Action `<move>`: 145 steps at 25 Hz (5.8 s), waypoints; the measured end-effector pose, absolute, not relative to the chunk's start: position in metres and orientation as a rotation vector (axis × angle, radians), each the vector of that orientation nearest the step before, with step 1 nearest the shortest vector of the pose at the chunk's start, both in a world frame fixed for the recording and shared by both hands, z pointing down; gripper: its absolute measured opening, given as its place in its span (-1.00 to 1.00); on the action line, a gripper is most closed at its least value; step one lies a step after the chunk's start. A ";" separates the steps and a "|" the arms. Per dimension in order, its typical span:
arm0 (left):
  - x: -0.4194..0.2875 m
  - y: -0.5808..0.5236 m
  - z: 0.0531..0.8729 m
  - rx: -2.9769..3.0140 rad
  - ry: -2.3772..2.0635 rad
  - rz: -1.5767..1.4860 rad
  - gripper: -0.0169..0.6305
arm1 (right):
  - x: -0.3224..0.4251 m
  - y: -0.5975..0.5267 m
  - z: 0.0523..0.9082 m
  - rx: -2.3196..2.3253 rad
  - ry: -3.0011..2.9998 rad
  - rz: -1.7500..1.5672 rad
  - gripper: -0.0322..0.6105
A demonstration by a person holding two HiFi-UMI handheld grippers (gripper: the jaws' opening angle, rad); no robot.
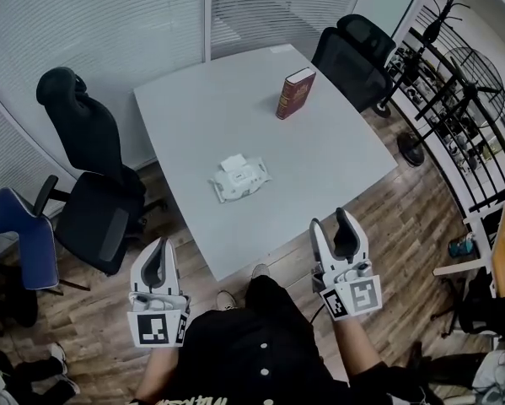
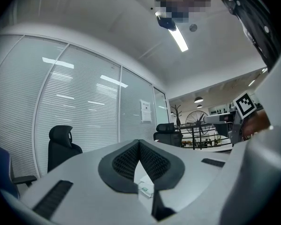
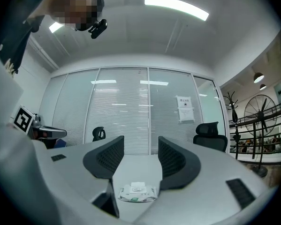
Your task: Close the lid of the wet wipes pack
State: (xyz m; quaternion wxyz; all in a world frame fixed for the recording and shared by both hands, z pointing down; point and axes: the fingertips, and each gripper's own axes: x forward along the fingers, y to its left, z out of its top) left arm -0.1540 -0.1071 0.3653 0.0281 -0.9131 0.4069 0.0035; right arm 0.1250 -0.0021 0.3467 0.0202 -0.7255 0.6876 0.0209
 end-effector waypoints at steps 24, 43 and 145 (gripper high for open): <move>-0.096 -0.168 0.372 -2.787 1.395 -0.040 -0.91 | 0.185 -0.101 0.359 -2.120 2.304 -0.014 -0.19; -0.091 -0.194 0.378 -2.665 1.639 -0.122 -0.91 | 0.188 -0.188 0.377 -1.854 2.524 -0.105 -0.19; -0.069 -0.177 0.393 -2.632 1.845 -0.349 -0.91 | 0.147 -0.246 0.692 -0.181 4.179 0.239 -0.45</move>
